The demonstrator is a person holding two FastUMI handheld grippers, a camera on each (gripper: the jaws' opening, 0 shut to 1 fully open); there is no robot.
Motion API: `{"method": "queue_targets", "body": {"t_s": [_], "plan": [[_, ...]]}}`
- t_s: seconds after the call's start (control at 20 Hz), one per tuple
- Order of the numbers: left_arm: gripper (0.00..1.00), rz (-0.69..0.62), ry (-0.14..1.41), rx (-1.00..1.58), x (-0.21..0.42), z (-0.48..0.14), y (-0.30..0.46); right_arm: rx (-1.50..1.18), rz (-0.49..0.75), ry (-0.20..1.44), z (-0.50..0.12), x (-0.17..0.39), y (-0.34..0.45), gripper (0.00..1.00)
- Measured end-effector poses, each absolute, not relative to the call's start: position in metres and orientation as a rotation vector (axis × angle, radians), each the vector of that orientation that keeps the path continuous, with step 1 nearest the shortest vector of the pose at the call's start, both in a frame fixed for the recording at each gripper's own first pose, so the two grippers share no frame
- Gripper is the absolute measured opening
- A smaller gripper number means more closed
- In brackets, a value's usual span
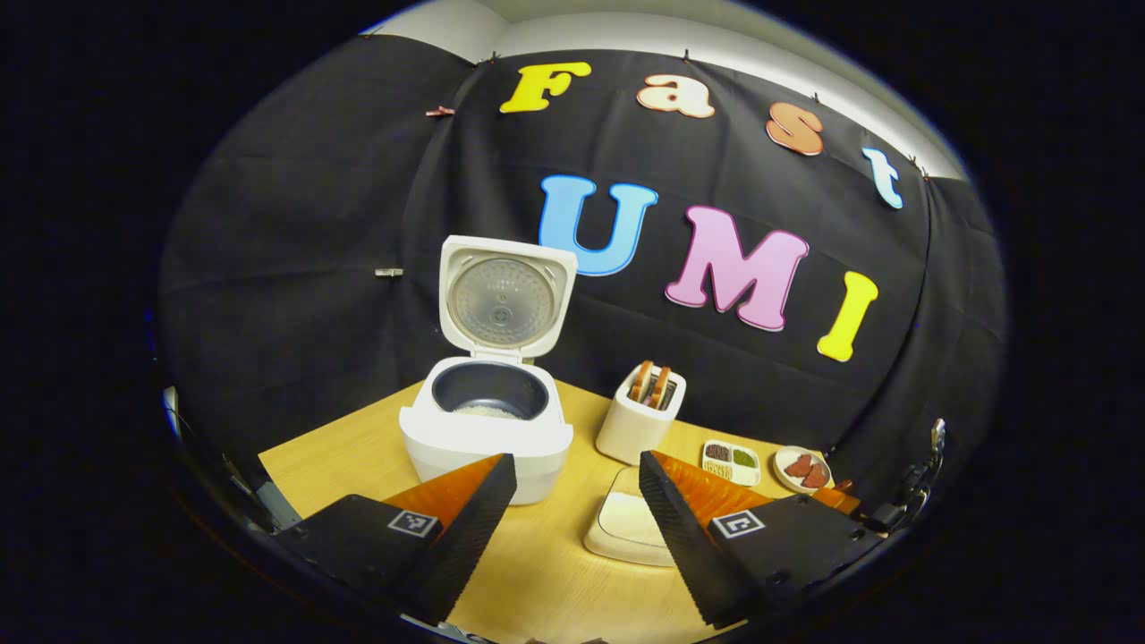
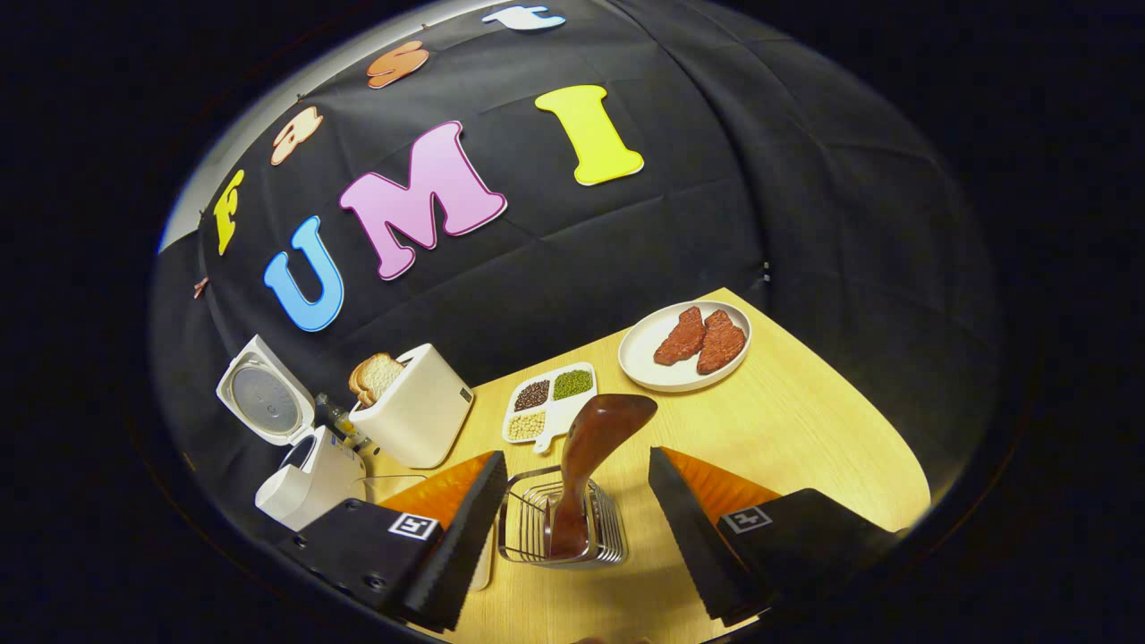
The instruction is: Close the left gripper, press the button to open the rice cooker; take a wooden spoon from the chopstick holder with the right hand, scoop a spoonful of rice and pour it into the rice cooker, then put the wooden spoon back into the chopstick holder.
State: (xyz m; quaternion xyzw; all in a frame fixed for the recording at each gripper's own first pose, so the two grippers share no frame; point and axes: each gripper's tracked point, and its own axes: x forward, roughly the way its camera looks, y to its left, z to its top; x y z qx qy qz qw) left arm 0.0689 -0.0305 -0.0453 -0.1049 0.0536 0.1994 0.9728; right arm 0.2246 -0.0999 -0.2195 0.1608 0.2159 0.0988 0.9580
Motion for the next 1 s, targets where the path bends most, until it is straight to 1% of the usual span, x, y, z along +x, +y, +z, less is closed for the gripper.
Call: {"method": "queue_targets", "body": {"t_s": [0.3,0.4,0.55,0.75,1.0], "plan": [[0.95,0.453,0.042,-0.154,0.083,-0.001,0.019,0.120,0.185,0.334,-0.183,0.180,-0.120,0.98],[0.96,0.452,0.005,-0.130,0.087,0.026,0.036,0.081,0.175,0.307,-0.168,0.163,-0.120,0.98],[0.95,0.465,0.007,-0.069,0.098,0.059,0.066,0.061,0.163,0.285,-0.150,0.141,-0.114,0.98],[0.95,0.458,-0.031,-0.062,0.123,0.108,0.103,0.035,0.112,0.246,-0.129,0.122,-0.114,0.98],[0.95,0.421,-0.058,-0.014,0.181,0.134,0.146,0.003,0.062,0.233,-0.112,0.099,-0.104,0.99]]}}
